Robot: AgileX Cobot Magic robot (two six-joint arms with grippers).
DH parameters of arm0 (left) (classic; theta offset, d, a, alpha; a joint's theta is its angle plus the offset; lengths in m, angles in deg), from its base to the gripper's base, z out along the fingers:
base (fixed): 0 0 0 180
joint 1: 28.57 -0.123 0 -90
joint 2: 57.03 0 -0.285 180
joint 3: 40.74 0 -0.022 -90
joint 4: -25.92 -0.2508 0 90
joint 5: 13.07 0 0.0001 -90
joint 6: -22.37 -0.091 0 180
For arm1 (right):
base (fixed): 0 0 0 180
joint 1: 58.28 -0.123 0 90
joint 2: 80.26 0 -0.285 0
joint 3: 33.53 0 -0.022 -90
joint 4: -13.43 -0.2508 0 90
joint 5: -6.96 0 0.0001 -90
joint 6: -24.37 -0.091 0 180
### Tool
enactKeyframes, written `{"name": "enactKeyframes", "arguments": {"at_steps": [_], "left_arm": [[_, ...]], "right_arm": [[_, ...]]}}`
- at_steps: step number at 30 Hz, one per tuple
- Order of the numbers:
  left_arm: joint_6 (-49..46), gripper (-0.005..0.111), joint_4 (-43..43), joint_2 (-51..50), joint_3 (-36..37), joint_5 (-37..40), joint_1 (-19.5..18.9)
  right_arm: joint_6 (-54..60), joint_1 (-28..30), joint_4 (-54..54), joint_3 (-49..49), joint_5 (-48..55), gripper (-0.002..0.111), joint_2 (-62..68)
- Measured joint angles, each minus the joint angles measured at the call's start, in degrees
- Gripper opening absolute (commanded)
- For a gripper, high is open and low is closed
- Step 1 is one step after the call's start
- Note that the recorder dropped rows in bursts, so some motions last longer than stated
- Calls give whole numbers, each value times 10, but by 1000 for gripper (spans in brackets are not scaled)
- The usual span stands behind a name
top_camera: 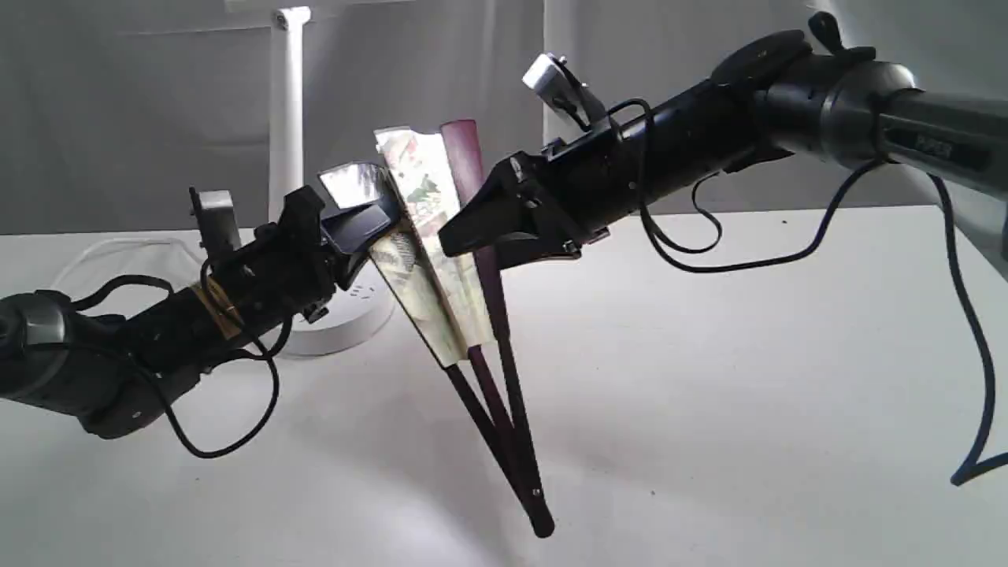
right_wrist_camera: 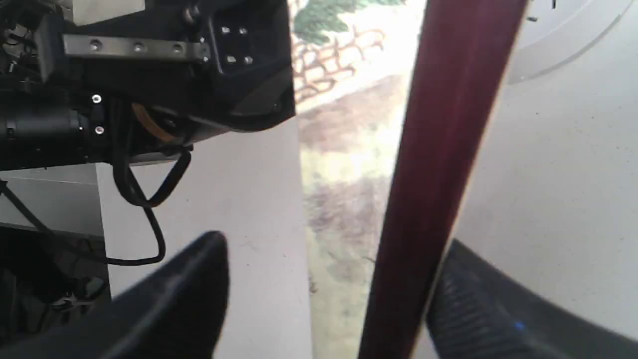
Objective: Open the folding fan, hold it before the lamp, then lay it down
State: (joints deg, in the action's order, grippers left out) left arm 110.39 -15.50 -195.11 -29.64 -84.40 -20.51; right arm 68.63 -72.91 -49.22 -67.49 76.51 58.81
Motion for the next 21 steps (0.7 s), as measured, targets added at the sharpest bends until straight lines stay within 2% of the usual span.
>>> {"name": "enactKeyframes", "arguments": {"at_steps": [1,3,14,21], "left_arm": [[0,0,-3,0,0,2,0],[3,0,-10,0,0,6,0],[36,0,-61,0,0,20,0],[63,0,-66,0,0,21,0]], "right_arm": [[0,1,0,0,1,73,0],[0,5,-6,0,-3,76,0],[20,13,-52,0,-137,76,0],[25,17,1,0,-226,76,0]]}}
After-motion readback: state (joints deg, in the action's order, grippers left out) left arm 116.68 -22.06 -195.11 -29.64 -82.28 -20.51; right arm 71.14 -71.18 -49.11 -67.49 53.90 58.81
